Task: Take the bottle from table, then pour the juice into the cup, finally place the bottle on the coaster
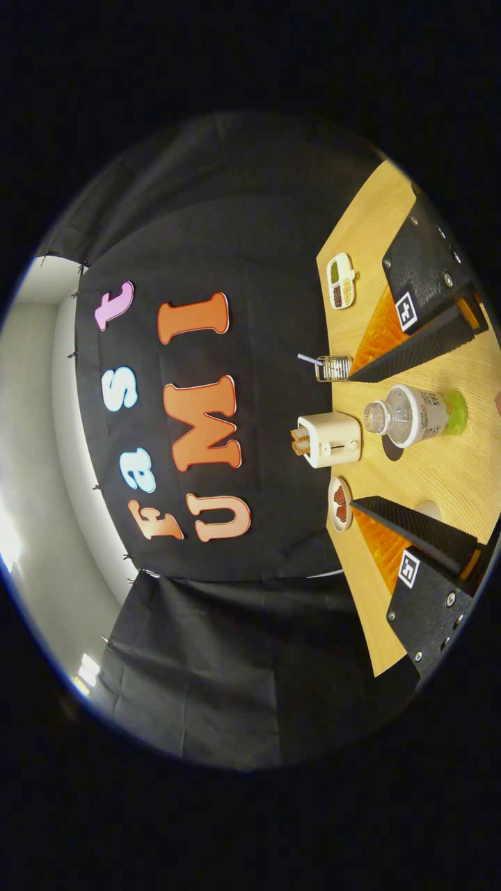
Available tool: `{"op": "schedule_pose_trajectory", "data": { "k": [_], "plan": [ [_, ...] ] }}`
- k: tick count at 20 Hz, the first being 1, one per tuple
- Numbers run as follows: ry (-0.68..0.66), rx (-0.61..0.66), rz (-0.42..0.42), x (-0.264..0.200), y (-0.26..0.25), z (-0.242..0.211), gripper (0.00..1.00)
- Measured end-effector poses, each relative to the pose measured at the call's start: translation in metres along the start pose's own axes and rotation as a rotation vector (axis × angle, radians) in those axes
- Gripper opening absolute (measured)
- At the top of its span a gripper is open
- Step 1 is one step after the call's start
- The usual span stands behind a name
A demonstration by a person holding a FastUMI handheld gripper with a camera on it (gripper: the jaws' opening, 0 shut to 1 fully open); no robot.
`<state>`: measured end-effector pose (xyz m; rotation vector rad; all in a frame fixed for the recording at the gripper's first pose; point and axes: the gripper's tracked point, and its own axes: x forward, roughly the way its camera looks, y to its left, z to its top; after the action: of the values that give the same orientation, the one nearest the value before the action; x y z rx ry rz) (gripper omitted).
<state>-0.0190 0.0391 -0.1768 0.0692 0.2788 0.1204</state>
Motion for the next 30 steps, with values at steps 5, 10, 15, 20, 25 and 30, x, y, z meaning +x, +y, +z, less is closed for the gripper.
{"op": "schedule_pose_trajectory", "data": {
  "k": [5, 10, 15, 20, 25, 30],
  "plan": [
    [0.087, -0.015, -0.039, 0.014, -0.007, -0.049, 0.98],
    [0.162, -0.038, -0.078, 0.025, -0.016, -0.088, 0.98],
    [0.197, -0.028, -0.113, 0.039, -0.025, -0.118, 0.89],
    [0.2, -0.041, -0.142, 0.05, -0.028, -0.127, 0.68],
    [0.217, -0.065, -0.164, 0.052, -0.031, -0.125, 0.59],
    [0.17, -0.146, -0.152, 0.056, -0.024, -0.101, 0.58]
  ]
}}
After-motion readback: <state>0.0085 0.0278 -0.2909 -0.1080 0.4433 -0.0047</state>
